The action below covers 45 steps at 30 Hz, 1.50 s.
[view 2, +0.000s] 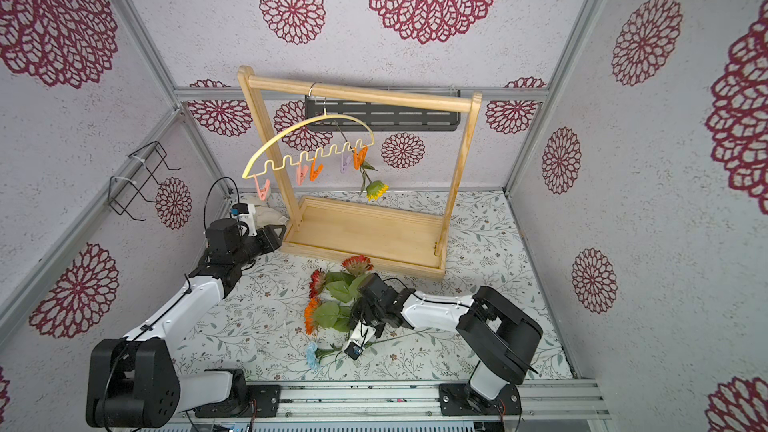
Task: Dry the flowers on a clothes hanger
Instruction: Pick up the flower at the center of the board.
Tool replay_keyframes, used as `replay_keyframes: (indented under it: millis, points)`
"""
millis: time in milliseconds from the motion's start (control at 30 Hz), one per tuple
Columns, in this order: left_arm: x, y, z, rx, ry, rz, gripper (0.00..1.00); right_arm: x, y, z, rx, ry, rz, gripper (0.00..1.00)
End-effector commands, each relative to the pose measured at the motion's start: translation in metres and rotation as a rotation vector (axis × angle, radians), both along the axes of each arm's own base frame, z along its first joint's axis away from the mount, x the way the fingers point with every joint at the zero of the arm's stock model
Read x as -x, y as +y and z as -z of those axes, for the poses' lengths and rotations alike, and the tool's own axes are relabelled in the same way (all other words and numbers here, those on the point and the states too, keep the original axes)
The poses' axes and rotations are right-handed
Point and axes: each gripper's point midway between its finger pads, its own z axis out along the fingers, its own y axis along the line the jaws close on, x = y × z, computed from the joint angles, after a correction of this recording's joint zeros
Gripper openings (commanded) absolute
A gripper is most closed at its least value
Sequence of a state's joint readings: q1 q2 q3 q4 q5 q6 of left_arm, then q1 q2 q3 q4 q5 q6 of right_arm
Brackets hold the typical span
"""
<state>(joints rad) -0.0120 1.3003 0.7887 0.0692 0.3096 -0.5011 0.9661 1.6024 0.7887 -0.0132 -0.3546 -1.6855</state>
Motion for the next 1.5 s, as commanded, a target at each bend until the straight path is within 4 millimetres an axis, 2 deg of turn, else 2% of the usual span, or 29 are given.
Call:
replay_keyframes:
  millis: [0,233,400,467,567,700,800,867,967,1033,1133,1267,1467]
  points:
    - [0.002,0.001,-0.013,0.01,-0.033,0.01,0.5,0.005,0.004,-0.022,-0.066,-0.02,-0.023,0.12]
    - [0.004,-0.014,-0.039,0.039,-0.093,0.098,0.49,-0.012,0.009,-0.069,-0.192,-0.033,0.067,0.12]
    - [0.016,-0.023,-0.069,-0.004,-0.2,0.191,0.48,-0.035,0.007,-0.126,-0.396,0.109,0.227,0.11]
    - [0.028,-0.028,-0.084,-0.046,-0.265,0.24,0.48,-0.043,0.002,-0.153,-0.484,0.197,0.287,0.1]
    - [0.051,-0.039,-0.098,-0.122,-0.33,0.349,0.48,-0.053,-0.005,-0.194,-0.626,0.353,0.383,0.09]
    - [0.083,-0.059,-0.104,-0.214,-0.421,0.52,0.49,-0.067,-0.013,-0.232,-0.745,0.532,0.514,0.08]
    - [0.107,-0.078,-0.101,-0.274,-0.492,0.649,0.5,-0.076,-0.022,-0.257,-0.823,0.668,0.593,0.06]
    - [0.119,-0.09,-0.096,-0.299,-0.518,0.714,0.6,-0.085,-0.029,-0.267,-0.853,0.751,0.652,0.05]
    - [0.14,-0.111,-0.098,-0.304,-0.578,0.828,0.69,-0.091,-0.035,-0.275,-0.844,0.828,0.71,0.01]
    - [0.148,-0.127,-0.104,-0.285,-0.603,0.873,0.78,-0.092,-0.037,-0.276,-0.835,0.843,0.73,0.01]
    - [0.153,-0.15,-0.114,-0.288,-0.632,0.919,0.83,-0.094,-0.038,-0.277,-0.842,0.873,0.756,0.0]
    - [0.147,-0.179,-0.118,-0.299,-0.615,0.957,0.83,-0.095,-0.037,-0.28,-0.854,0.924,0.773,0.0]
    - [0.129,-0.201,-0.096,-0.325,-0.553,0.993,0.78,-0.089,-0.036,-0.293,-0.87,1.001,0.747,0.0]
